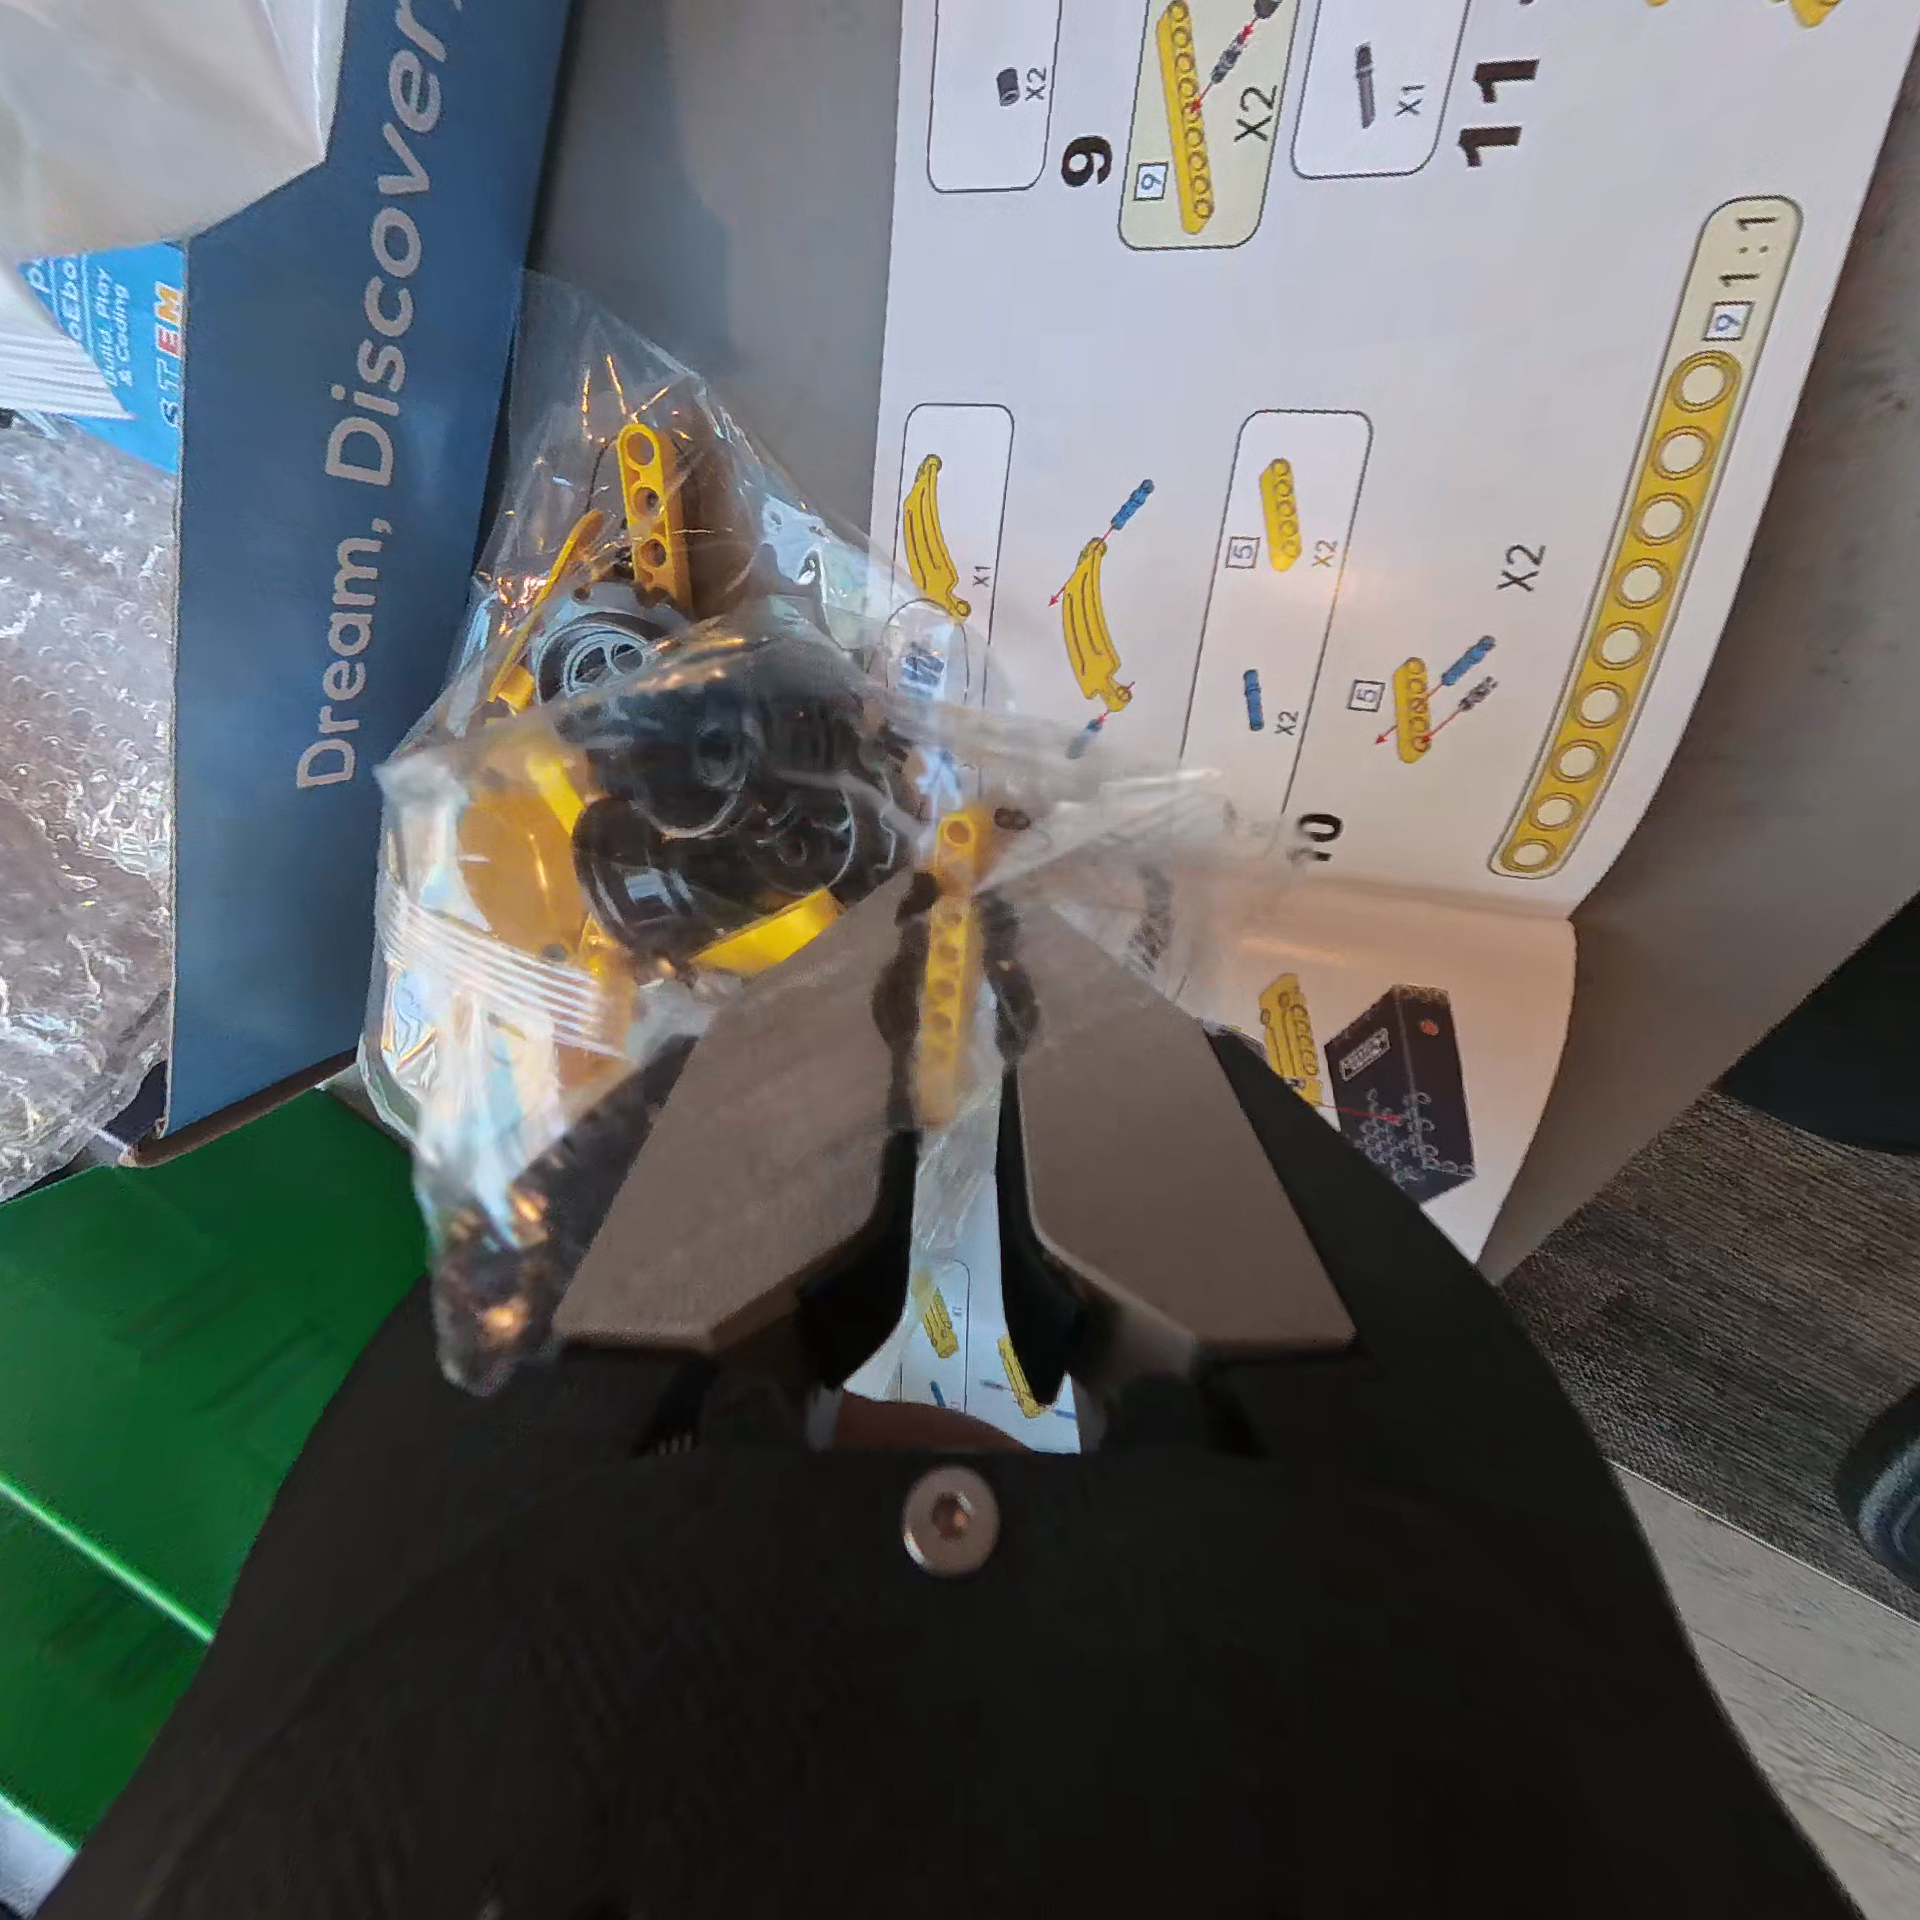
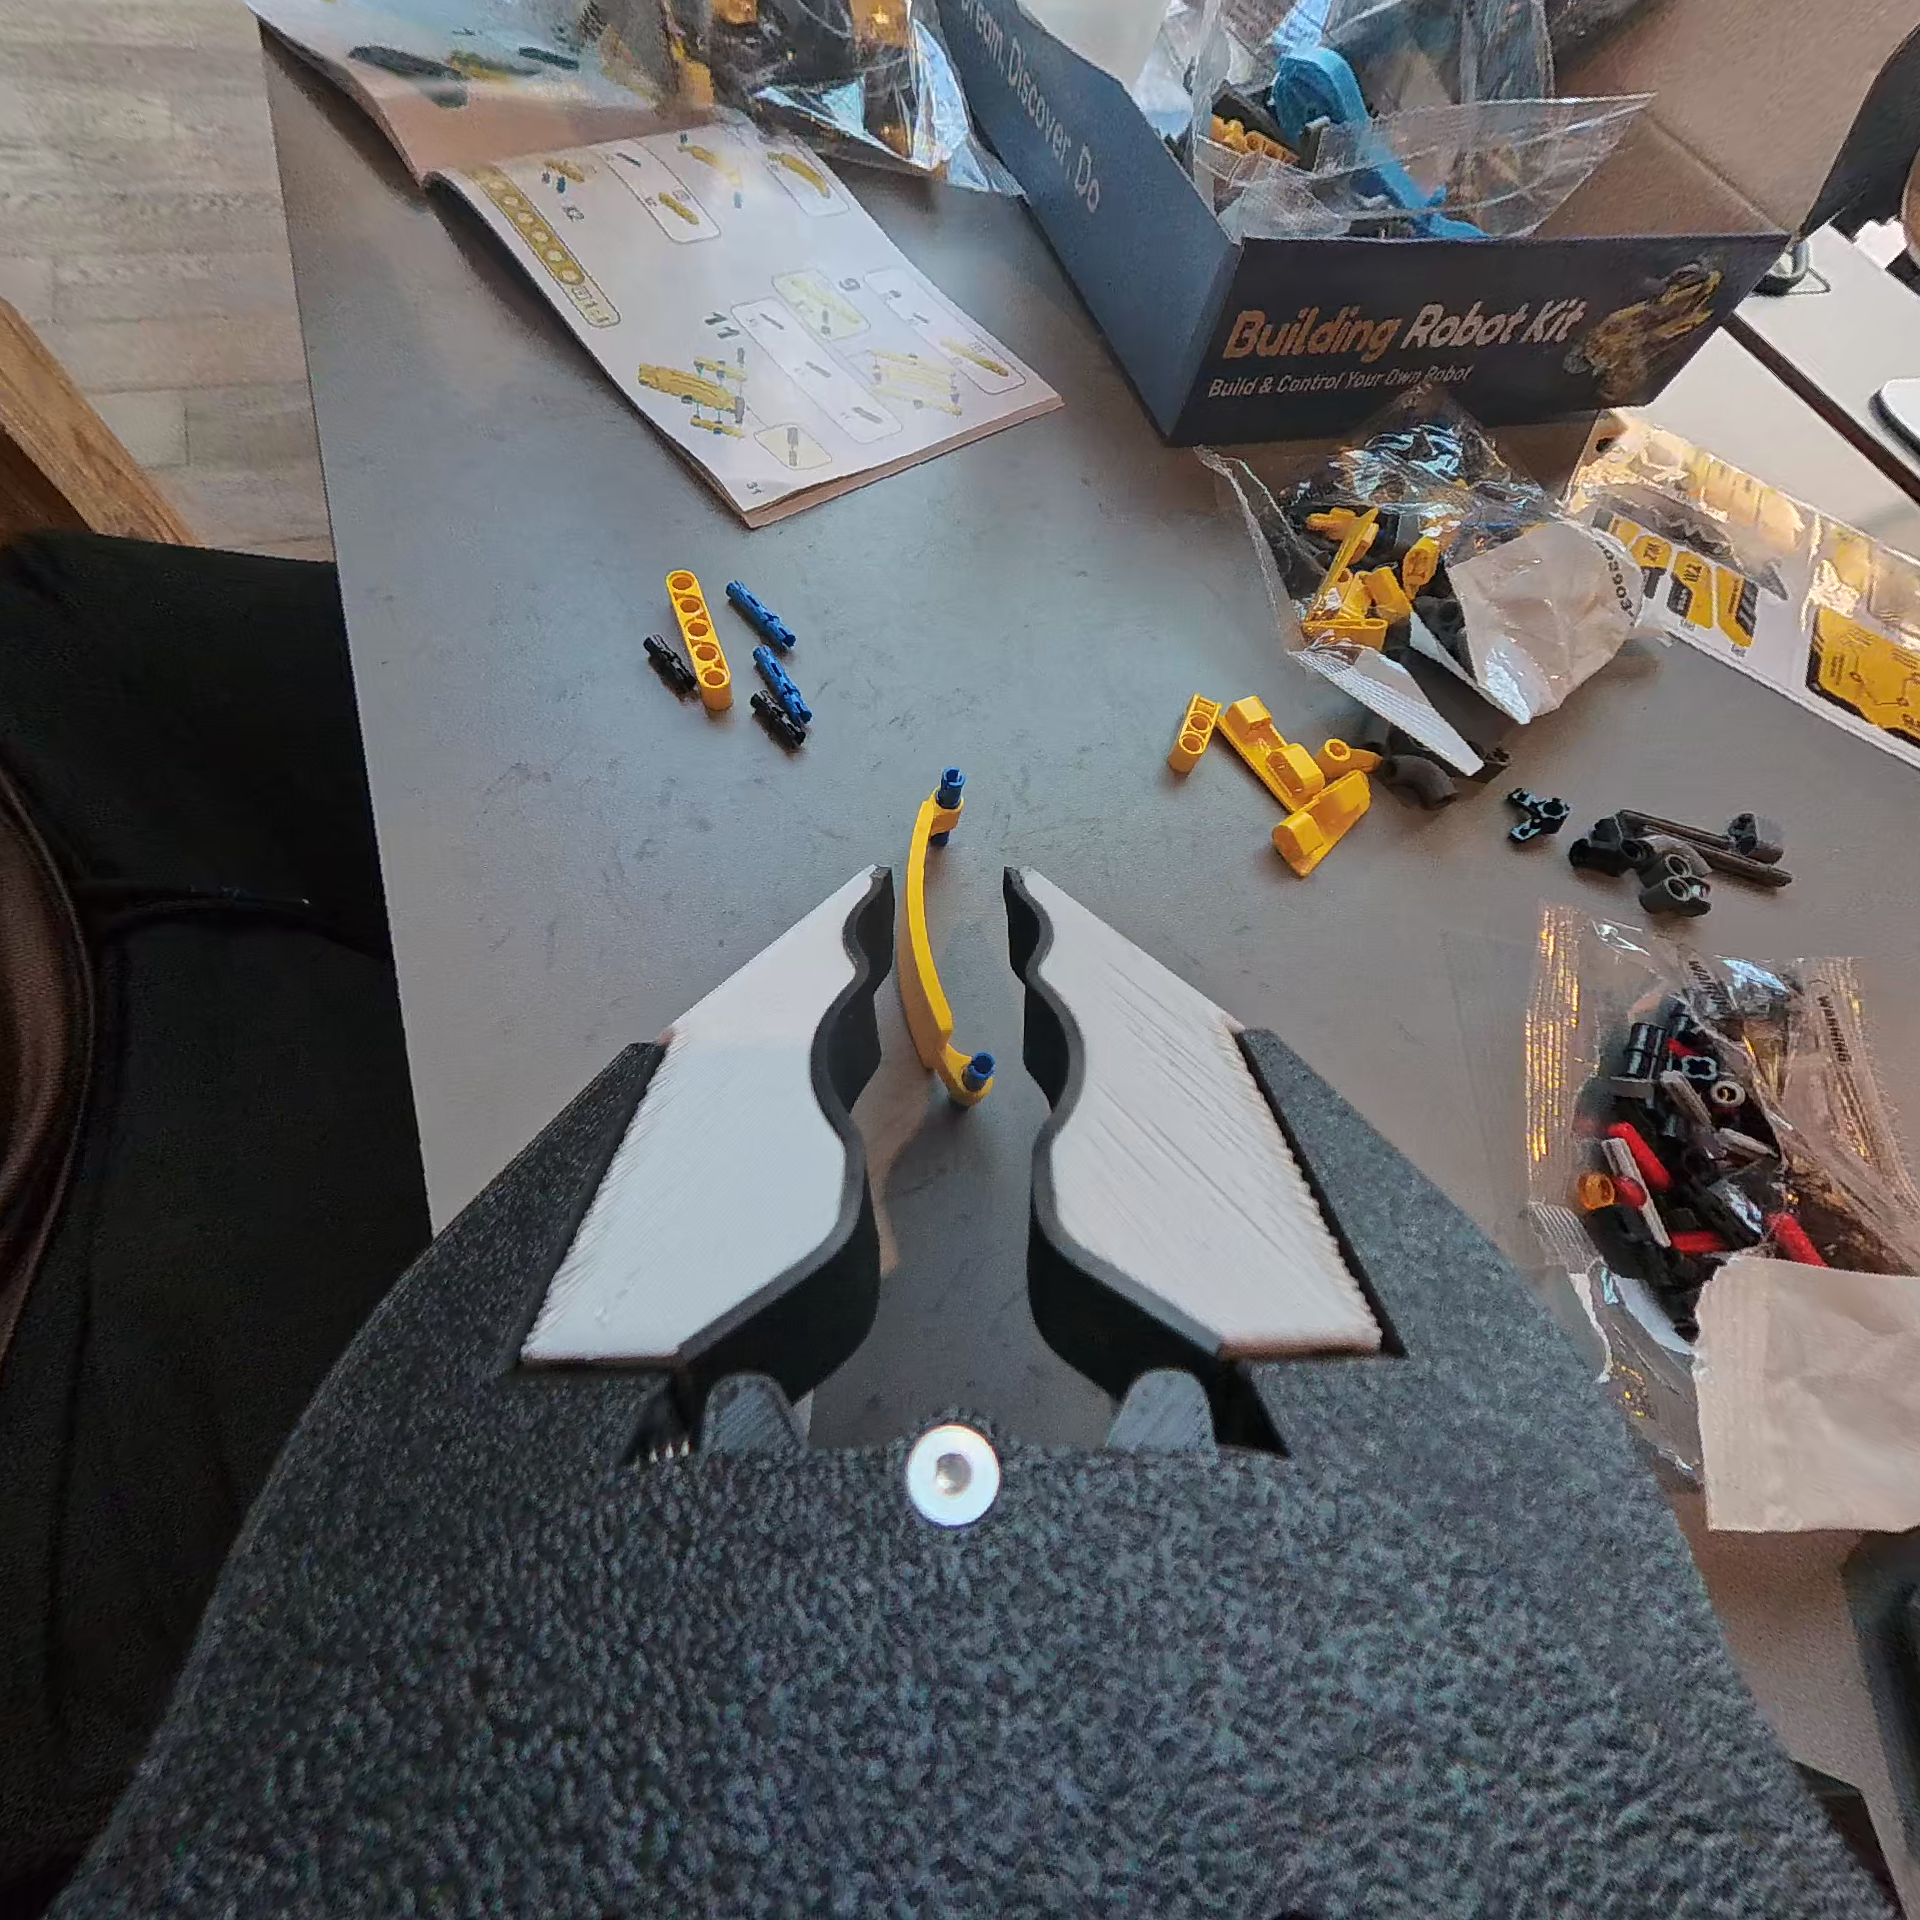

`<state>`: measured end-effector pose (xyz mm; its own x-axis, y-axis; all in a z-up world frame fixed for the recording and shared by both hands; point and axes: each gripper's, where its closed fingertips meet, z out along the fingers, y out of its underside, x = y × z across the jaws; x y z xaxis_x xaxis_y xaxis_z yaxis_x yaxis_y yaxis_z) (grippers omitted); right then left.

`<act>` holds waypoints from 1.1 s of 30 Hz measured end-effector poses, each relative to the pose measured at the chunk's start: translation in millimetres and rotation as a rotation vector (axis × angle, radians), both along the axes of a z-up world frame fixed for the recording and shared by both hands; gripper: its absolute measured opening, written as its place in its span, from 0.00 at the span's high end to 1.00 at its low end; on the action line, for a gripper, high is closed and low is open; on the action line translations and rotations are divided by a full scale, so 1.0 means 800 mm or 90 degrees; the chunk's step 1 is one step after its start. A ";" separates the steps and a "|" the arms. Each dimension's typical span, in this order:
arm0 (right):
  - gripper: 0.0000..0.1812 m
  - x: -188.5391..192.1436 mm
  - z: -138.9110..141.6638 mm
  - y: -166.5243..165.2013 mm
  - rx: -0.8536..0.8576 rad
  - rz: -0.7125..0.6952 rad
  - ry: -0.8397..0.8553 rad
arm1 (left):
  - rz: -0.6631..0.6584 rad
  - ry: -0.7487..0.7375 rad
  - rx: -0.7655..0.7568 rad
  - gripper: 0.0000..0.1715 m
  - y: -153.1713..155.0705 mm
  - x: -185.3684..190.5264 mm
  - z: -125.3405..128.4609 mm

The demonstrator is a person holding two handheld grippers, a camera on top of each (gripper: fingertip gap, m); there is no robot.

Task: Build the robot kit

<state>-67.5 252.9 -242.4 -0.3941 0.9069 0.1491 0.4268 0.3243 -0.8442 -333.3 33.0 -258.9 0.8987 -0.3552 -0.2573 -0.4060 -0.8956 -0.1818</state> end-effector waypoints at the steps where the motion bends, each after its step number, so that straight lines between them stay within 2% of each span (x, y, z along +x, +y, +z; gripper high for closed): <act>1: 0.88 0.000 0.000 0.000 0.001 0.000 0.001 | -0.001 -0.001 0.005 0.97 -0.001 0.002 0.002; 4: 0.88 0.001 0.000 -0.001 0.000 0.001 0.000 | 0.002 0.013 0.047 0.97 0.002 0.005 0.013; 10: 0.88 0.001 0.001 -0.001 0.000 0.002 0.003 | 0.077 0.064 0.165 0.97 -0.006 -0.006 0.043; 16: 0.89 0.001 0.003 0.000 -0.001 -0.001 0.010 | 0.127 0.030 0.342 0.97 -0.022 0.011 0.093; 21: 0.89 0.001 0.006 0.002 -0.007 -0.009 0.020 | 0.157 -0.005 0.521 0.97 -0.026 0.017 0.152; 25: 0.89 0.001 0.015 0.005 -0.026 -0.021 0.041 | 0.174 -0.044 0.598 0.97 -0.023 0.020 0.172; 27: 0.89 0.003 0.027 0.001 -0.063 -0.021 0.059 | 0.148 -0.064 0.630 0.97 -0.019 0.035 0.184; 29: 0.88 0.003 0.047 -0.005 -0.096 -0.021 0.082 | 0.069 -0.076 0.682 0.97 -0.010 0.070 0.209; 33: 0.86 -0.006 0.120 -0.036 -0.130 0.026 0.153 | -0.097 -0.115 0.765 0.97 0.013 0.154 0.259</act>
<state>-71.9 223.8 -146.4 -0.4056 0.9121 0.0591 0.1969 0.1503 -0.9688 -209.8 43.0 -51.7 0.9254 -0.0826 -0.3699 -0.3753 -0.0643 -0.9247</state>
